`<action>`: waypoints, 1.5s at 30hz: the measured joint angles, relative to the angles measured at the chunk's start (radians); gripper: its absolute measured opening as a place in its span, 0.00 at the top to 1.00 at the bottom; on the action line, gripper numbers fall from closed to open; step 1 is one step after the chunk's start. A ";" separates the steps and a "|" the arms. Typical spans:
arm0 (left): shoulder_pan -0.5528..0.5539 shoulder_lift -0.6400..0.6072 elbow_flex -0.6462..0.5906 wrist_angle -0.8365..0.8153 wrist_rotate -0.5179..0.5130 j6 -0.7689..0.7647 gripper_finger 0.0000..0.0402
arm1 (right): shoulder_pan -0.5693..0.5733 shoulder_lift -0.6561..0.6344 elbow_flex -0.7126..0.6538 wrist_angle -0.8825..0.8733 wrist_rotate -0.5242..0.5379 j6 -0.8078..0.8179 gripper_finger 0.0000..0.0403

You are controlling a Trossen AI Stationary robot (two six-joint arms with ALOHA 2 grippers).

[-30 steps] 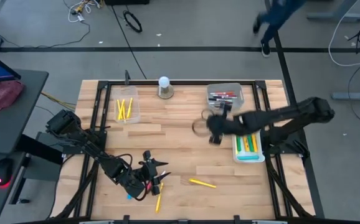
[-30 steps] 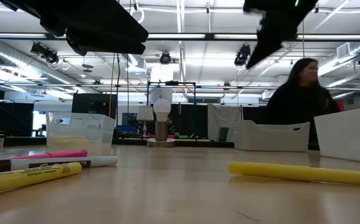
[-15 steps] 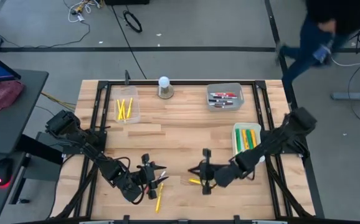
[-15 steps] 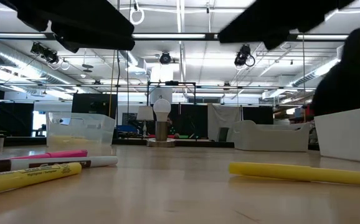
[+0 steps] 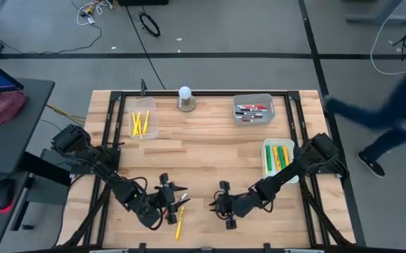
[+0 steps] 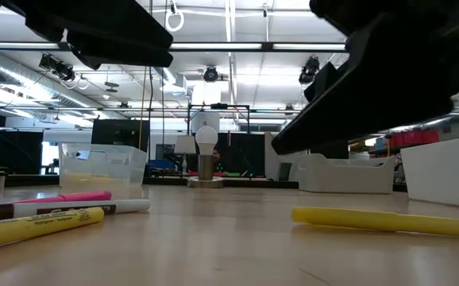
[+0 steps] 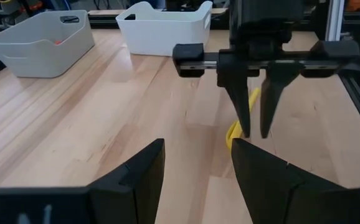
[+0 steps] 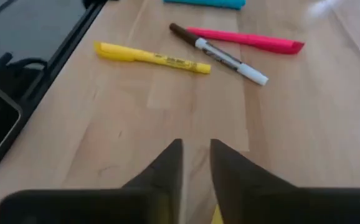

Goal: Pick & Place Markers
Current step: Put the yellow pen into the transparent bin

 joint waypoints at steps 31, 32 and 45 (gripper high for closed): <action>0.003 0.000 0.000 -0.005 -0.003 -0.008 0.52 | 0.169 -0.131 -0.001 -0.543 0.299 0.359 0.46; 0.005 0.000 0.000 -0.005 -0.003 -0.008 0.52 | 0.171 -0.140 -0.001 -0.574 0.295 0.411 0.46; 0.028 0.000 0.000 -0.005 -0.001 -0.009 0.52 | 0.158 -0.153 -0.049 -0.755 0.134 0.326 0.46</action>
